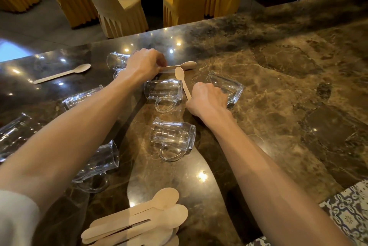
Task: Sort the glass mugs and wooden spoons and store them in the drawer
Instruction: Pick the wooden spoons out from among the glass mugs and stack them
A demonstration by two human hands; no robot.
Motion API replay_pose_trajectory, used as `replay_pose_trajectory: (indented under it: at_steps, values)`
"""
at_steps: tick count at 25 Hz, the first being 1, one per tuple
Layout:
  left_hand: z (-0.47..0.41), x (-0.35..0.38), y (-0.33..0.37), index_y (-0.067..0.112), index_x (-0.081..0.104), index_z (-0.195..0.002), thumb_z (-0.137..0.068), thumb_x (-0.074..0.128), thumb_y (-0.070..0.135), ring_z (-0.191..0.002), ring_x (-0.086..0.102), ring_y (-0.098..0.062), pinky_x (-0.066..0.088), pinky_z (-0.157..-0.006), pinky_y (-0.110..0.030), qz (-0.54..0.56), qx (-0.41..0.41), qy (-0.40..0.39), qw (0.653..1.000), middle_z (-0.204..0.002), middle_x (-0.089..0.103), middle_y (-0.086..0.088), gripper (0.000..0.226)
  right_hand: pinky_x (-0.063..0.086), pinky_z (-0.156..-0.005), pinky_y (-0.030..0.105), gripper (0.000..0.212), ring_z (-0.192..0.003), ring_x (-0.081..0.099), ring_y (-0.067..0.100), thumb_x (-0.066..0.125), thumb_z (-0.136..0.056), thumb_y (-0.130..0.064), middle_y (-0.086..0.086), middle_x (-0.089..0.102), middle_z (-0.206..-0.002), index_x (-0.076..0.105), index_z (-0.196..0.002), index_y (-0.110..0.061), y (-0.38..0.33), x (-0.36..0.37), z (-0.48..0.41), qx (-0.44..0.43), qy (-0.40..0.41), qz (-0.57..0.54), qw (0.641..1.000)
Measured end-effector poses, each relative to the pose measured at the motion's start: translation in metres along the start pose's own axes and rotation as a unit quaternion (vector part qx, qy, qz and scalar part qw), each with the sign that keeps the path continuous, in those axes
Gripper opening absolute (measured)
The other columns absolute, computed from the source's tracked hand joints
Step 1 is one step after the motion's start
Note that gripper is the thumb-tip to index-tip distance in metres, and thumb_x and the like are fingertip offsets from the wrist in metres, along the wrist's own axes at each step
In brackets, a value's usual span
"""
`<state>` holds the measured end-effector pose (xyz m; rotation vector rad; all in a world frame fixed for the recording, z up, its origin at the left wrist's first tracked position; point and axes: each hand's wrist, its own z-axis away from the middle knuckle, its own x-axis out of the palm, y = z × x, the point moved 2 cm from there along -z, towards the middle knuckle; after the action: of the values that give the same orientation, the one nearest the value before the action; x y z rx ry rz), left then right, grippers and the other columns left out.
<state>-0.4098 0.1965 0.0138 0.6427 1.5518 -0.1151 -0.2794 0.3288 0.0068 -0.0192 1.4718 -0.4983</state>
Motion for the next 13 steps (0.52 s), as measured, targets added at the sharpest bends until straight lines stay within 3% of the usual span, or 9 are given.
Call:
replay_pose_trajectory:
  at_steps: [6,10,13]
  values:
    - [-0.002,-0.007,0.010,0.019,0.070,-0.102,-0.086,0.065,0.020,-0.076,0.053,-0.009,0.039,-0.071,-0.025,0.016,0.027,0.056,0.998,-0.103,0.070,-0.002,0.016,0.034,-0.053,0.031,0.015,-0.070,0.050,0.029,0.060,-0.081,-0.015,0.004,0.047,-0.067,0.065,-0.093,-0.006,0.006,-0.009,0.000,0.001,0.015,-0.039,0.999]
    - [0.002,-0.014,0.014,0.020,0.071,-0.100,-0.086,0.066,0.021,-0.075,0.054,-0.008,0.036,-0.066,-0.020,0.026,0.039,0.059,0.997,-0.100,0.071,-0.001,0.015,0.036,-0.060,0.035,0.021,-0.086,0.061,0.034,0.061,-0.081,-0.022,0.011,0.063,-0.089,0.066,-0.098,-0.010,0.009,-0.015,0.004,-0.013,0.045,-0.005,0.999]
    - [0.009,-0.025,0.015,0.021,0.071,-0.101,-0.086,0.066,0.020,-0.077,0.055,-0.007,0.037,-0.066,-0.019,0.021,0.047,0.059,0.997,-0.101,0.071,-0.001,0.016,0.034,-0.060,0.035,0.019,-0.085,0.061,0.034,0.060,-0.082,-0.023,0.011,0.065,-0.090,0.067,-0.096,-0.012,0.009,-0.017,0.011,-0.031,0.075,0.014,0.997]
